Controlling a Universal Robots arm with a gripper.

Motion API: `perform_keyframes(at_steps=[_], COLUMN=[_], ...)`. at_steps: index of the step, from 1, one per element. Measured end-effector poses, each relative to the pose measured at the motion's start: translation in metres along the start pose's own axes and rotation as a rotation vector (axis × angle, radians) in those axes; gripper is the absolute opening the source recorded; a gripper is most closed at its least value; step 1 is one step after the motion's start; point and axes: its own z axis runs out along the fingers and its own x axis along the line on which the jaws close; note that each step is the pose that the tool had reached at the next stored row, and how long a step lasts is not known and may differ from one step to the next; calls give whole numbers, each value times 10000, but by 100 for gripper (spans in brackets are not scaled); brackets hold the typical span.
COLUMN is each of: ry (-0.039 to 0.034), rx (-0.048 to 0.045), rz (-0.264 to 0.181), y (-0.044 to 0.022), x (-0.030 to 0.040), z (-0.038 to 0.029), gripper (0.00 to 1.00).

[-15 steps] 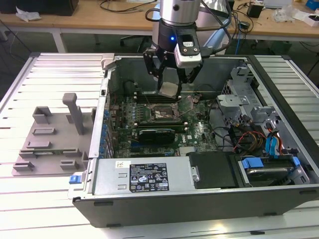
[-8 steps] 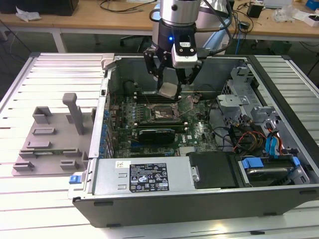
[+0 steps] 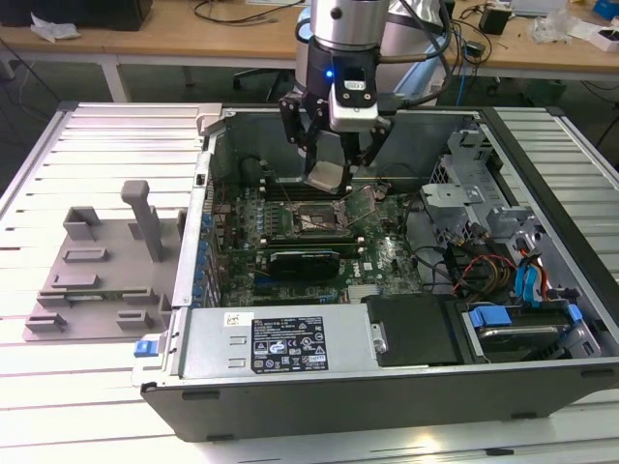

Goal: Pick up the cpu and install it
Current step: 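Place the cpu into insertion slot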

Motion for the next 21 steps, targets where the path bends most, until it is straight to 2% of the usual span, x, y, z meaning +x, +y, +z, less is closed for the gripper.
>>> perform_keyframes(at_steps=[7,8,10,19,21], ry=[-7,3,20,50,59], rx=[108,138,152,199,229], rz=[571,845,1096,1687,1947], y=[0,0,0,0,0], x=[0,0,0,0,0], z=[2,3,3,5,5], gripper=[55,55,55,55,55])
